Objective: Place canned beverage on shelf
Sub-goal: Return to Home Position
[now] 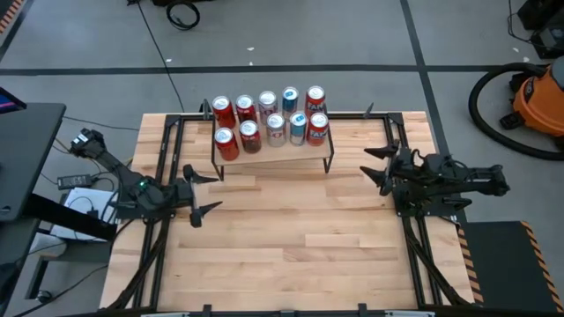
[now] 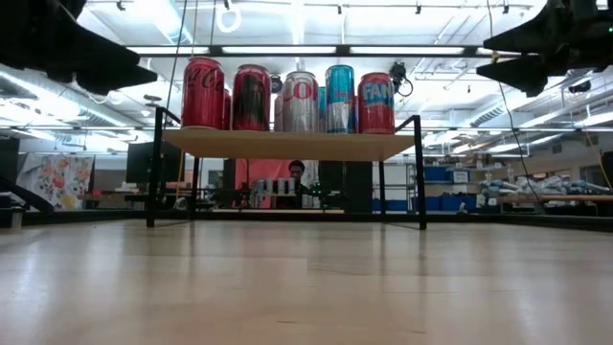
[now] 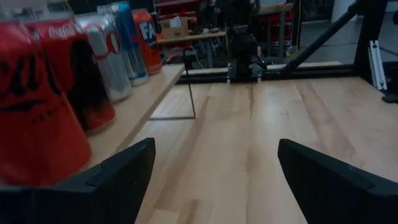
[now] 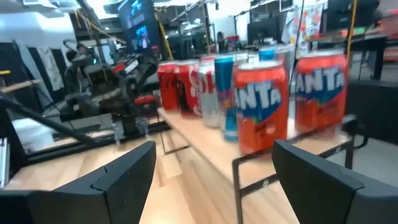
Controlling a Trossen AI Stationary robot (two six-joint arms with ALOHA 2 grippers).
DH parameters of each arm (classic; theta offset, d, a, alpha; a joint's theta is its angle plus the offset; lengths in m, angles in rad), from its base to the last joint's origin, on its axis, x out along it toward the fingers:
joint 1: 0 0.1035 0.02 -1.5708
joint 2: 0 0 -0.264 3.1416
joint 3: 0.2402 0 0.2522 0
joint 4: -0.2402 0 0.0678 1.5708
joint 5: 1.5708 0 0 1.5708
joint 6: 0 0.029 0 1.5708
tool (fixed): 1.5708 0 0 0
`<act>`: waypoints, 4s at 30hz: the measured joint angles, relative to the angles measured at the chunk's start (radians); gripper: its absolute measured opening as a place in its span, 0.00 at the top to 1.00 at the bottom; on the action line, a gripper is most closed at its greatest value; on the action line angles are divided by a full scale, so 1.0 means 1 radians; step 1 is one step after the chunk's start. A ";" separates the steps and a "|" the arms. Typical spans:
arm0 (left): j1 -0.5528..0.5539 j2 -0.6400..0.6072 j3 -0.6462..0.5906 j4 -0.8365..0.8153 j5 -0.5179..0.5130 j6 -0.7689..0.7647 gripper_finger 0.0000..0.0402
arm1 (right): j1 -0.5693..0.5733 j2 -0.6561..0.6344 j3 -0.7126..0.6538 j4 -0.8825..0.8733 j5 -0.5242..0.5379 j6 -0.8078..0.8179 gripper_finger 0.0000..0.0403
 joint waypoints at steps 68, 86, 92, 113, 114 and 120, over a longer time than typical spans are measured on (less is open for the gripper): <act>0.000 -0.024 -0.148 0.235 0.507 -0.047 0.13 | -0.001 0.006 -0.106 0.104 -0.011 0.131 0.18; 0.000 -0.024 -0.148 0.235 0.507 -0.048 0.13 | -0.001 0.006 -0.106 0.104 -0.011 0.131 0.18; 0.000 -0.024 -0.149 0.235 0.507 -0.047 0.13 | -0.001 0.006 -0.106 0.104 -0.011 0.131 0.18; 0.000 -0.024 -0.149 0.234 0.507 -0.048 0.13 | 0.000 0.006 -0.106 0.104 -0.011 0.131 0.18; 0.000 -0.024 -0.149 0.235 0.507 -0.048 0.13 | -0.001 0.006 -0.106 0.104 -0.011 0.131 0.18; 0.000 -0.024 -0.149 0.235 0.507 -0.048 0.13 | -0.001 0.006 -0.106 0.104 -0.011 0.131 0.18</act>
